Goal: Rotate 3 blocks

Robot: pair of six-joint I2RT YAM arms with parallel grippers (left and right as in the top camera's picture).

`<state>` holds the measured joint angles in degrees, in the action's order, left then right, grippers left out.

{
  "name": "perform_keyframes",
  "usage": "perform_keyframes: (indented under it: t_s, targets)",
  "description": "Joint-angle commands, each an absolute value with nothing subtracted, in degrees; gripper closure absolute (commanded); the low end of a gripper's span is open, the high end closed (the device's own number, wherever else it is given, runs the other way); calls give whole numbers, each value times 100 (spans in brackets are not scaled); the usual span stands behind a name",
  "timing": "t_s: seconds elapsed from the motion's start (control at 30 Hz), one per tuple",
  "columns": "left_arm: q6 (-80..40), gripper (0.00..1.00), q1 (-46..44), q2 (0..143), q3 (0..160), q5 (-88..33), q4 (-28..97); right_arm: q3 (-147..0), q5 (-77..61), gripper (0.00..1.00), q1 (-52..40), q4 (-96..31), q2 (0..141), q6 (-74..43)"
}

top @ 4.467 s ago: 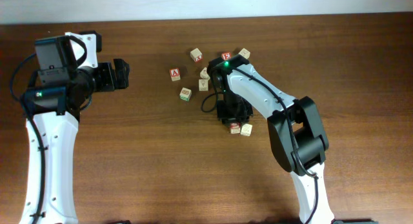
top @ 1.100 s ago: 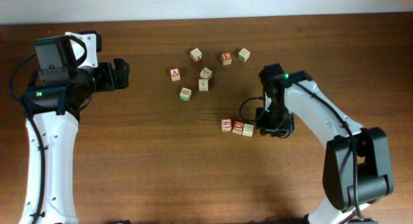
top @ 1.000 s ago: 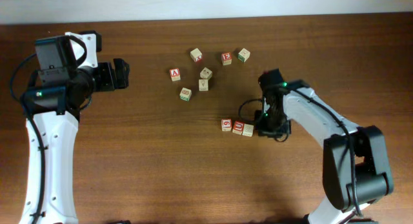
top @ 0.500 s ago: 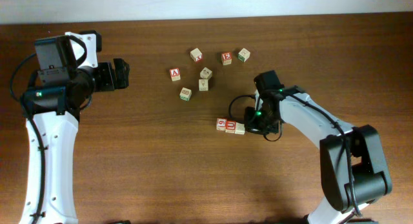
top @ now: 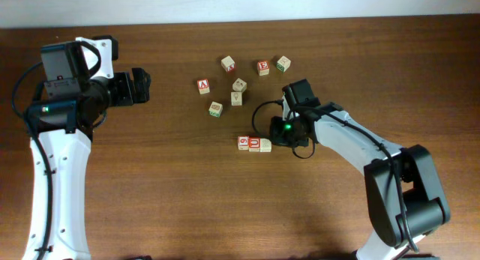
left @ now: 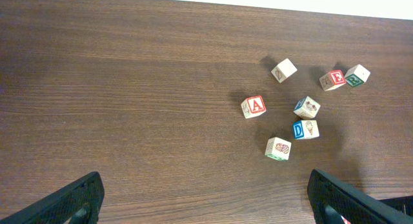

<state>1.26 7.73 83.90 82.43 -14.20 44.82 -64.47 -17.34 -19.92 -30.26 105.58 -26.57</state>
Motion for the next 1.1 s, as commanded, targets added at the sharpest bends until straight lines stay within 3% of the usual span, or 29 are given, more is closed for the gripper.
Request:
perform_keyframes:
  t_s: [0.0,0.17,0.23,0.33,0.43,0.57,0.73,0.83,0.87,1.07]
  targets:
    - [110,1,755,8394,8337,-1481,4469,-6429,-1804,82,-2032,-2906,10656,-2598]
    - [110,1,755,8394,8337,-1481,4471,-6545,-1896,83,-2021,-2777,10648,-2528]
    - [110,1,755,8394,8337,-1481,4471,-6849,-1907,83,-2012,-3124,10562,-2423]
    - [110,1,755,8394,8337,-1481,4471,-7371,-1708,93,-2014,-4086,10449,-2456]
    - [110,1,755,8394,8337,-1481,4471,-7411,-1765,93,-2034,-4399,10449,-2554]
    - [110,1,755,8394,8337,-1481,4471,-7411,-1885,93,-2646,-4427,10451,-2392]
    - [110,1,755,8394,8337,-1481,4471,-7406,-735,92,-3505,-4751,10508,-3321]
    - [110,1,755,8394,8337,-1481,4471,-7404,-526,70,-3603,-4936,10683,-3524]
    - [110,1,755,8394,8337,-1481,4471,-7404,-523,67,-3599,-4925,10753,-3527]
    - [110,1,755,8394,8337,-1481,4471,-7406,-443,64,-3485,-4676,11004,-3524]
